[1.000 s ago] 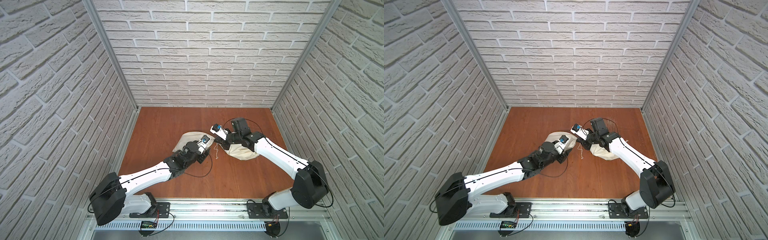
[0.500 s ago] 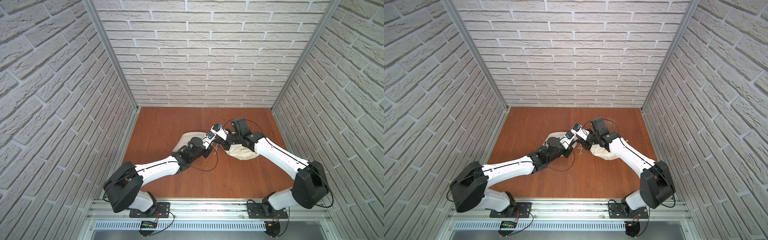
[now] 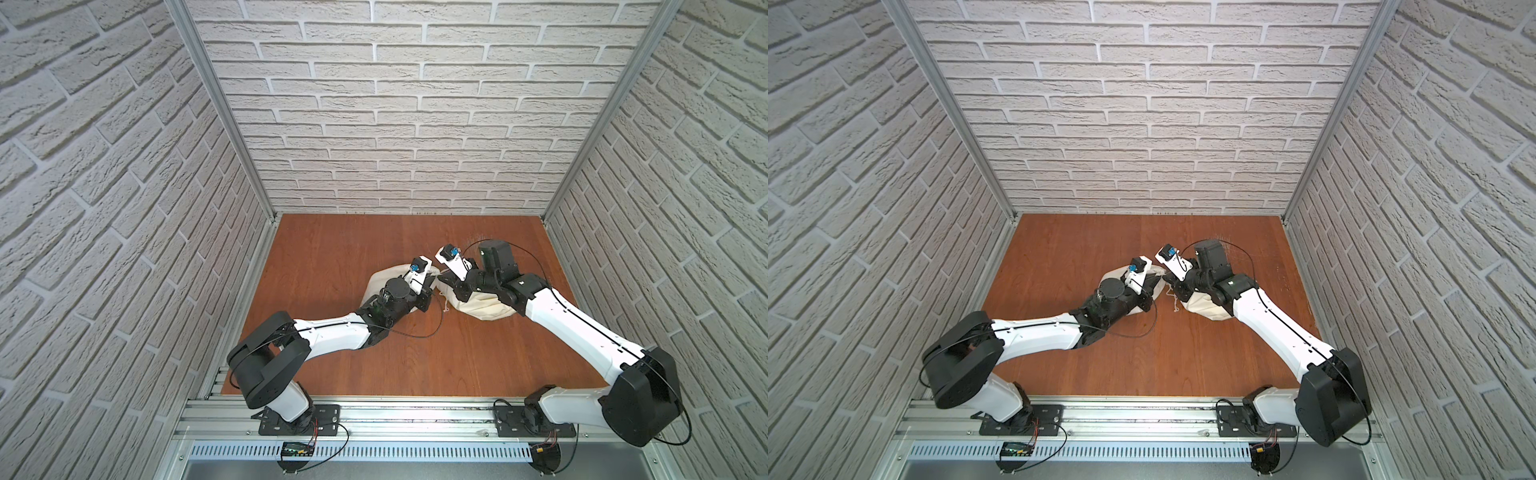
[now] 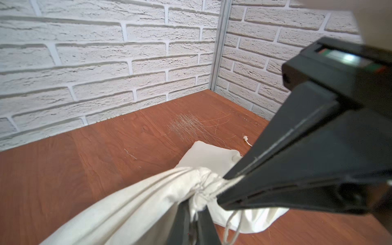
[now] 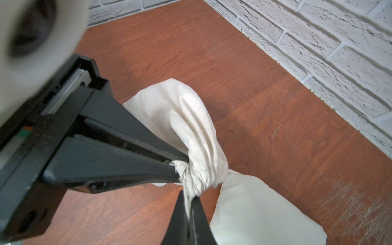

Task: Close the soil bag
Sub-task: Adjust the soil bag at the center of the board.

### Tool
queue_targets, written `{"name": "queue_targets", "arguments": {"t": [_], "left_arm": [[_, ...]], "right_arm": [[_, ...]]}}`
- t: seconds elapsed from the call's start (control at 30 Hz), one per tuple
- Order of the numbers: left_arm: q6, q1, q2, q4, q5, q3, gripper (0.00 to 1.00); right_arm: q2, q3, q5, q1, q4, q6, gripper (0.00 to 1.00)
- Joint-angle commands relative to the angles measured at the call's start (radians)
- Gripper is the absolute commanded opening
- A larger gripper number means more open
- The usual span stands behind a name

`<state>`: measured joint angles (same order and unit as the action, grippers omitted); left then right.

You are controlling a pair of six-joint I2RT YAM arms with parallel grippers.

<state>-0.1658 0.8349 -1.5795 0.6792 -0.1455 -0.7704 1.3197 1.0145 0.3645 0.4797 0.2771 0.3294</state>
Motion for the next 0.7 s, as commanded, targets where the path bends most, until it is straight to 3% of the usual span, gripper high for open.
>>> {"name": "queue_targets", "arguments": {"t": [0.0,0.17,0.33,0.47,0.53,0.67], "left_arm": [[-0.071,-0.107,-0.088,-0.379,-0.341,0.068,0.05],[-0.033,-0.054,-0.124,-0.384,-0.287,0.016,0.14],[-0.019,0.034,-0.11,-0.361,-0.214,-0.048,0.24],[-0.035,0.044,0.035,-0.358,-0.171,-0.05,0.47],[-0.031,0.04,0.121,-0.389,-0.171,-0.057,0.66],[-0.081,-0.032,0.279,-0.481,-0.155,-0.063,0.91]], "right_arm": [[-0.052,0.01,-0.118,-0.036,-0.023,-0.138,0.03],[-0.034,-0.1,-0.193,-0.036,-0.066,-0.346,0.05],[-0.082,-0.201,-0.238,-0.038,-0.083,-0.418,0.26],[-0.171,-0.194,-0.336,-0.064,-0.033,-0.427,0.45],[-0.218,-0.197,-0.392,-0.089,-0.032,-0.446,0.54],[-0.276,-0.232,-0.608,-0.165,-0.065,-0.509,0.79]]}}
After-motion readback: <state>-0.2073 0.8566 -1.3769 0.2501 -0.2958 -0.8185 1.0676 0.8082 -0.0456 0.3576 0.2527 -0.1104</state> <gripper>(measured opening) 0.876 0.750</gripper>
